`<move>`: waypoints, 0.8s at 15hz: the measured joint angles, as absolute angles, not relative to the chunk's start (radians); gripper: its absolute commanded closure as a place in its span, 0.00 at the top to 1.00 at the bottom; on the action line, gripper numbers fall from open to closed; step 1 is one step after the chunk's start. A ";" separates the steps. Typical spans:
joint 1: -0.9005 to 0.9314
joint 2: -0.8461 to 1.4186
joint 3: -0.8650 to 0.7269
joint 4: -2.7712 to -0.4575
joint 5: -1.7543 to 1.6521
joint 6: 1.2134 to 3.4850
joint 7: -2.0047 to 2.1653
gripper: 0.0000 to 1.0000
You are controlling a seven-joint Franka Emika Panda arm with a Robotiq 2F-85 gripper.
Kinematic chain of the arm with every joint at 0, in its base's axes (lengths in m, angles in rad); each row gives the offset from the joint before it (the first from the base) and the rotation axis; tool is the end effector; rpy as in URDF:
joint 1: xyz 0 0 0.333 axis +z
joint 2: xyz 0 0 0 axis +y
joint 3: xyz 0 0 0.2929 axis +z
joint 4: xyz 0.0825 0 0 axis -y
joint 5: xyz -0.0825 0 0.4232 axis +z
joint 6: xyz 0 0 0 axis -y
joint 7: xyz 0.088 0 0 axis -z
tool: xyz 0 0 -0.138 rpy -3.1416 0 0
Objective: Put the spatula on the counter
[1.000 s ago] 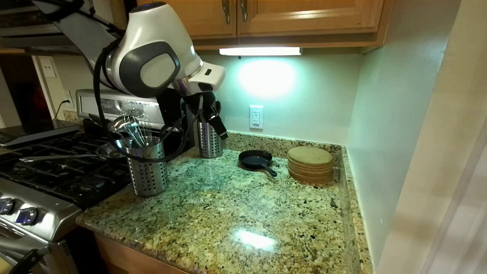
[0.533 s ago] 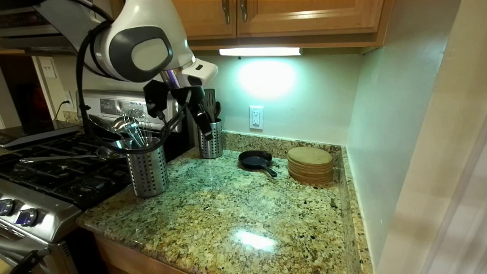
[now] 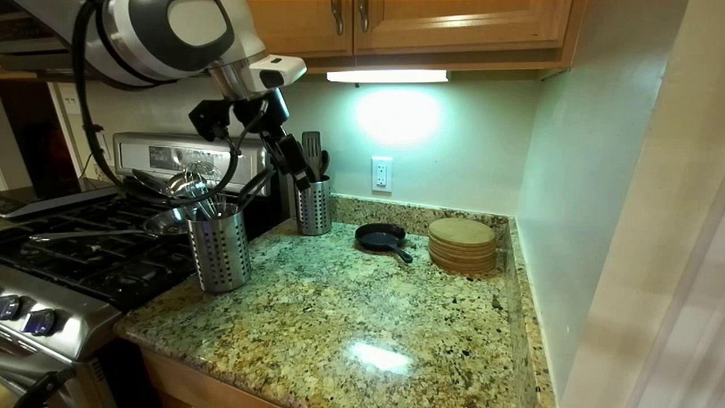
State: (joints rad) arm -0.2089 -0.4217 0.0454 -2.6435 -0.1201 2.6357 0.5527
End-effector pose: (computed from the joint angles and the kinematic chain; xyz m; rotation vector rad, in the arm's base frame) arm 0.4716 -0.0781 0.3520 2.9082 -0.9370 0.6561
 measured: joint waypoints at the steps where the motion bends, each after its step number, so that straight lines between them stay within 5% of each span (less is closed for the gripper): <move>1: -0.211 -0.443 0.052 -2.643 -0.129 2.613 0.546 1.00; 12: -0.210 -0.535 0.062 -2.649 -0.128 2.588 0.435 1.00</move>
